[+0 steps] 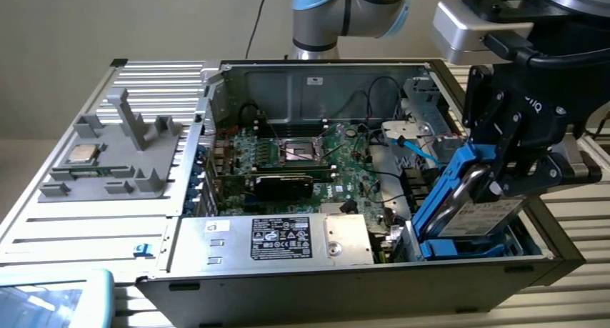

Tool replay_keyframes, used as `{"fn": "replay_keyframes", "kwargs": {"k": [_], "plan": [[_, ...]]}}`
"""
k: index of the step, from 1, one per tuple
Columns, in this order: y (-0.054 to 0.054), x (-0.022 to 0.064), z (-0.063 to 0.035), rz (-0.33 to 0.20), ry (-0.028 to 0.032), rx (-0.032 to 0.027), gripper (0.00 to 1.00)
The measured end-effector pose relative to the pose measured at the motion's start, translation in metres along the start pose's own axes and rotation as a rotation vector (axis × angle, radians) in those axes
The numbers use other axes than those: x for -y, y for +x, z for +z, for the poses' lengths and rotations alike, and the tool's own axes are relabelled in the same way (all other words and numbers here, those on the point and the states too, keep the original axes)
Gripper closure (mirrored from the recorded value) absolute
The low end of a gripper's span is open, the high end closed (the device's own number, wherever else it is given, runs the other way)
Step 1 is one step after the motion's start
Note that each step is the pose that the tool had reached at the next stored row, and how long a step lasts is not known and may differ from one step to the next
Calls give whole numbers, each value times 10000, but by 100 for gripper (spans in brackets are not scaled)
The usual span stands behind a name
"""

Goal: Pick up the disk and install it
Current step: 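Insert the disk into the insertion slot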

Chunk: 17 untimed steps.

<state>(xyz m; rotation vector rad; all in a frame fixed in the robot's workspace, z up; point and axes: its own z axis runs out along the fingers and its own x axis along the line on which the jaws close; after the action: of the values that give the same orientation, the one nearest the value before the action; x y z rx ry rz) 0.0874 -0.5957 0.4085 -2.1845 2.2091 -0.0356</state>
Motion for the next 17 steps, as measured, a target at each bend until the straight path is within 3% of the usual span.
{"fn": "replay_keyframes", "kwargs": {"k": [8,11,12,17], "plan": [[0,0,17,-1,2,0,63],[0,0,18,0,0,-1,61],[0,0,18,1,0,0,55],[1,28,20,-1,1,1,55]]}}
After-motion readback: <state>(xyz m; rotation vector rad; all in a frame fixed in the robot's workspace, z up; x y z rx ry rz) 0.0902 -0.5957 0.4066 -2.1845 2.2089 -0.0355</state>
